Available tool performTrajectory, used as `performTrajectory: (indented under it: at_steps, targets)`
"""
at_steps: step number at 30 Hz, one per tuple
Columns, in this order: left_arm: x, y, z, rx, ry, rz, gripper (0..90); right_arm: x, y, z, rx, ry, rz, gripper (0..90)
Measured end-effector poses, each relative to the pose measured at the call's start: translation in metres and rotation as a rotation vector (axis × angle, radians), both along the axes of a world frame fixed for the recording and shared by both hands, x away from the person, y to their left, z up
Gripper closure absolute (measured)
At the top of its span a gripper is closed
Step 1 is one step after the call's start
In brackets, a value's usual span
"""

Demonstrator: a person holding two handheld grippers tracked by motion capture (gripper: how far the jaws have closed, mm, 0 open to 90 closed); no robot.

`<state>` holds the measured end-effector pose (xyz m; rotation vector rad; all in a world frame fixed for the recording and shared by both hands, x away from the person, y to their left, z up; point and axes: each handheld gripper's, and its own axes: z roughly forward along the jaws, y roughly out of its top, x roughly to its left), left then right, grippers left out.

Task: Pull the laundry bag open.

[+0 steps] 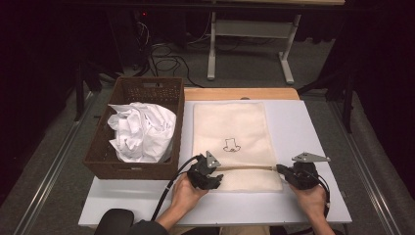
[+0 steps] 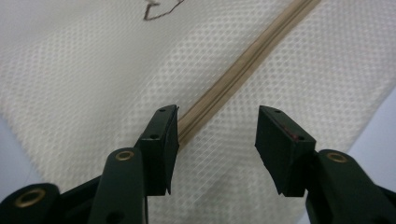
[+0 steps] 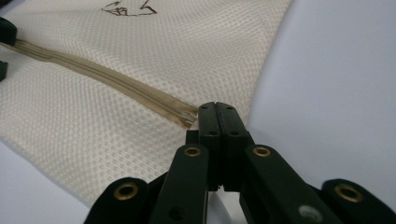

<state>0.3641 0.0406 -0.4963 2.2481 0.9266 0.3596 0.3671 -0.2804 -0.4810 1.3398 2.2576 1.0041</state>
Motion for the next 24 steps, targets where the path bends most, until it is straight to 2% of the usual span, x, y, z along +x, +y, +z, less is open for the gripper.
performTrajectory:
  at_steps: [1,2,6,8,12,16,21,24]
  targets:
    - [0.000,-0.004,0.002,-0.001,-0.003,-0.011,49.1,0.000,0.000,0.000,0.000,0.000,0.000,90.0]
    - [0.000,-0.008,0.003,-0.010,-0.004,-0.019,48.9,0.001,0.002,-0.002,0.030,0.014,0.020,90.0]
    - [0.002,-0.022,0.006,-0.014,-0.007,-0.045,49.1,0.000,0.010,-0.002,0.002,0.008,0.057,90.0]
    - [0.003,-0.026,0.005,-0.008,-0.003,-0.051,49.2,-0.001,0.011,-0.001,-0.015,0.000,0.051,89.0]
    - [0.005,-0.028,0.001,0.031,0.012,-0.049,48.7,0.003,0.003,-0.003,-0.008,0.011,0.004,74.0]
    - [0.007,-0.029,-0.003,0.052,0.024,-0.045,48.2,0.007,0.004,-0.008,-0.020,0.039,-0.010,65.7]
    - [0.007,-0.031,-0.005,0.057,0.023,-0.045,48.0,0.009,0.004,-0.009,-0.020,0.051,-0.002,66.5]
    - [0.007,-0.031,-0.006,0.052,0.024,-0.042,48.3,0.007,0.006,-0.008,-0.008,0.050,0.011,70.1]
